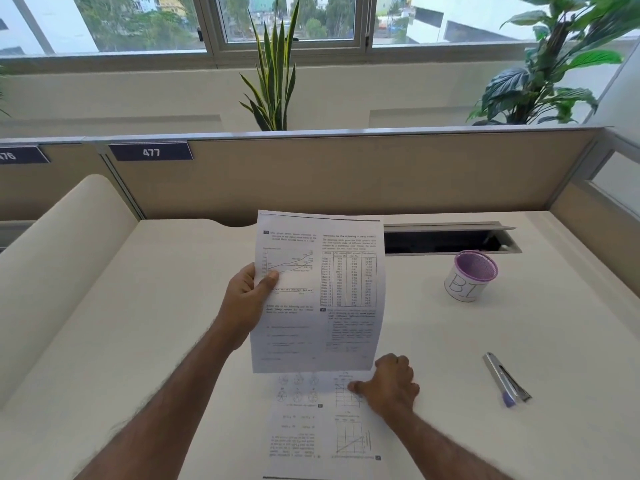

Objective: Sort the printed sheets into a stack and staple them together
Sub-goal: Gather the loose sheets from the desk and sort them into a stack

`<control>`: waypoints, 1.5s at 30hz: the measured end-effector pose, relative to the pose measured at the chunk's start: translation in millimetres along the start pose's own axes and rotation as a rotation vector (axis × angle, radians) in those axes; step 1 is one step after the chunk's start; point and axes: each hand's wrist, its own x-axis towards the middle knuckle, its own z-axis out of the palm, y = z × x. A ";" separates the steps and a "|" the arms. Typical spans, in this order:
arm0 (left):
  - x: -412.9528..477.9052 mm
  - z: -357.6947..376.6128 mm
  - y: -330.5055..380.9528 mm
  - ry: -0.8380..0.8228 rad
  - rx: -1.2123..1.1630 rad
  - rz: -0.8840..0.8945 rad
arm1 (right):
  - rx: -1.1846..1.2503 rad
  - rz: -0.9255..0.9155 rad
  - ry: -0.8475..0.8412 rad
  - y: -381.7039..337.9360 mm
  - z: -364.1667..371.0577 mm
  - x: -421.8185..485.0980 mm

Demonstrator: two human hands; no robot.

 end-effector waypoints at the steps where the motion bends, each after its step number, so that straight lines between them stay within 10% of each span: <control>1: 0.4 0.1 -0.3 0.001 0.000 -0.002 | 0.029 -0.005 0.007 -0.1 0.3 -1.6; 18: -0.5 -17.2 -2.3 0.049 -0.002 -0.011 | 0.760 -0.271 0.183 38.4 -122.8 35.1; 30: 12.9 -59.4 1.9 0.193 0.019 0.007 | 1.118 -0.317 -0.101 23.8 -196.9 11.5; 45: -13.9 25.9 -18.9 0.261 -0.330 -0.134 | 1.831 0.109 -0.014 -53.4 -107.0 -31.7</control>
